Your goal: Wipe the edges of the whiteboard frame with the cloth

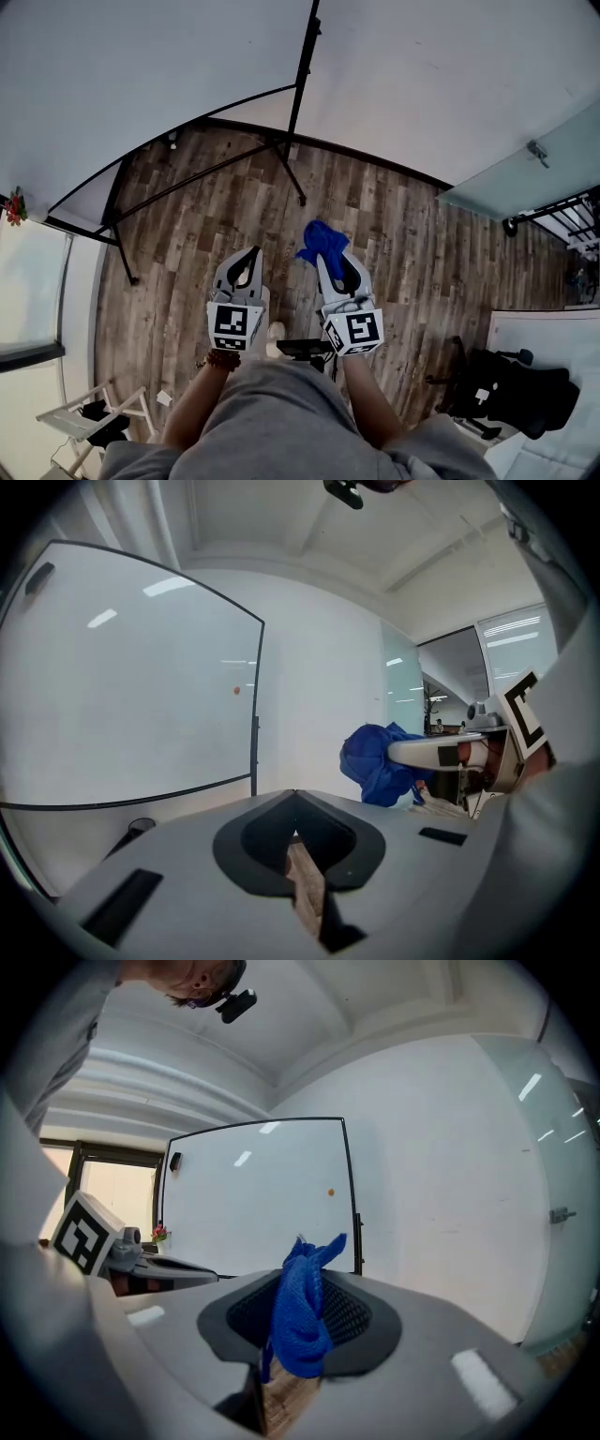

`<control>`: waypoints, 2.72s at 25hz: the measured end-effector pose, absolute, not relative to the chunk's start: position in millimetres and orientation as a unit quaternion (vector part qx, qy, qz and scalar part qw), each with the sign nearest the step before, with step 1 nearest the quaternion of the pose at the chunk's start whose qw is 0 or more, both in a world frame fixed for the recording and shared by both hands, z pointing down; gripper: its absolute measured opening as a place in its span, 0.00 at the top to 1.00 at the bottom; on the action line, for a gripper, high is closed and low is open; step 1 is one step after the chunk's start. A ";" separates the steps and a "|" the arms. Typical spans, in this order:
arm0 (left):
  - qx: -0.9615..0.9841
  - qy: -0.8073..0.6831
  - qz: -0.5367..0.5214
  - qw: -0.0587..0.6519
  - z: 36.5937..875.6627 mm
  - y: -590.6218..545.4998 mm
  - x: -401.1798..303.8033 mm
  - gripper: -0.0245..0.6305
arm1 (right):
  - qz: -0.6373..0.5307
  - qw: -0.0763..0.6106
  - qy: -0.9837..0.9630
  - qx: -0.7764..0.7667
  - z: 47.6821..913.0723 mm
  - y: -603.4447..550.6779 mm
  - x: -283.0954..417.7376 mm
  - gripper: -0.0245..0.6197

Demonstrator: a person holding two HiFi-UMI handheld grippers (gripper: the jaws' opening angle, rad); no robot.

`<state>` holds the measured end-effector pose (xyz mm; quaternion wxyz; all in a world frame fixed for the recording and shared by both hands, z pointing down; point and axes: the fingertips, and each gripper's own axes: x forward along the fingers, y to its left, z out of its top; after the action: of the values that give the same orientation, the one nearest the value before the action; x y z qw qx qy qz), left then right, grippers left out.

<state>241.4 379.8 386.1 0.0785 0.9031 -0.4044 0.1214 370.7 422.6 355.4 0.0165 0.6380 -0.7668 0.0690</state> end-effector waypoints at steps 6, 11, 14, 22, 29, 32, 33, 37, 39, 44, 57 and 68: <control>0.911 -0.393 0.093 0.086 384.3 275.6 259.1 0.95 | 0.075 0.030 -0.766 0.638 351.1 319.8 377.7 0.77; 0.917 -0.383 0.073 0.079 371.5 191.9 263.0 0.95 | 0.078 0.037 -0.774 0.627 342.3 231.3 377.0 0.77; 0.916 -0.388 0.058 0.085 370.4 149.6 260.2 0.95 | 0.081 0.035 -0.774 0.627 346.1 189.1 380.5 0.77; 0.917 -0.384 0.060 0.089 383.7 81.3 261.0 0.95 | 0.130 0.020 -0.783 0.608 384.6 90.8 405.4 0.77; 0.922 -0.373 0.071 0.074 394.1 18.7 293.1 0.95 | 0.160 -0.005 -0.808 0.567 436.7 -17.1 446.3 0.77; 0.921 -0.373 0.090 0.070 402.9 -11.6 313.8 0.95 | 0.151 0.019 -0.822 0.549 463.9 -58.2 465.1 0.77; 0.918 -0.377 0.097 0.069 405.1 -21.0 319.7 0.95 | 0.155 0.022 -0.825 0.543 473.2 -69.5 471.3 0.77; 0.897 -0.417 0.117 0.089 419.1 -48.2 333.0 0.95 | 0.180 0.028 -0.836 0.517 510.5 -104.6 492.1 0.77; 0.885 -0.441 0.113 0.100 423.7 -56.7 336.6 0.95 | 0.195 0.031 -0.839 0.507 531.1 -120.0 498.6 0.77; 0.867 -0.468 0.130 0.115 441.8 -62.9 339.3 0.95 | 0.249 0.036 -0.831 0.495 586.8 -146.2 503.1 0.77; 0.843 -0.490 0.177 0.133 473.5 -81.8 316.2 0.95 | 0.266 0.045 -0.820 0.505 656.5 -200.5 506.5 0.77; 0.833 -0.496 0.195 0.145 485.0 -66.8 310.3 0.95 | 0.252 0.048 -0.820 0.512 667.6 -224.8 498.1 0.77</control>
<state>310.3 -66.8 485.0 0.1450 0.8334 -0.4963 0.1955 498.1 -224.8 667.6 0.0484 0.5118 -0.8199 0.2521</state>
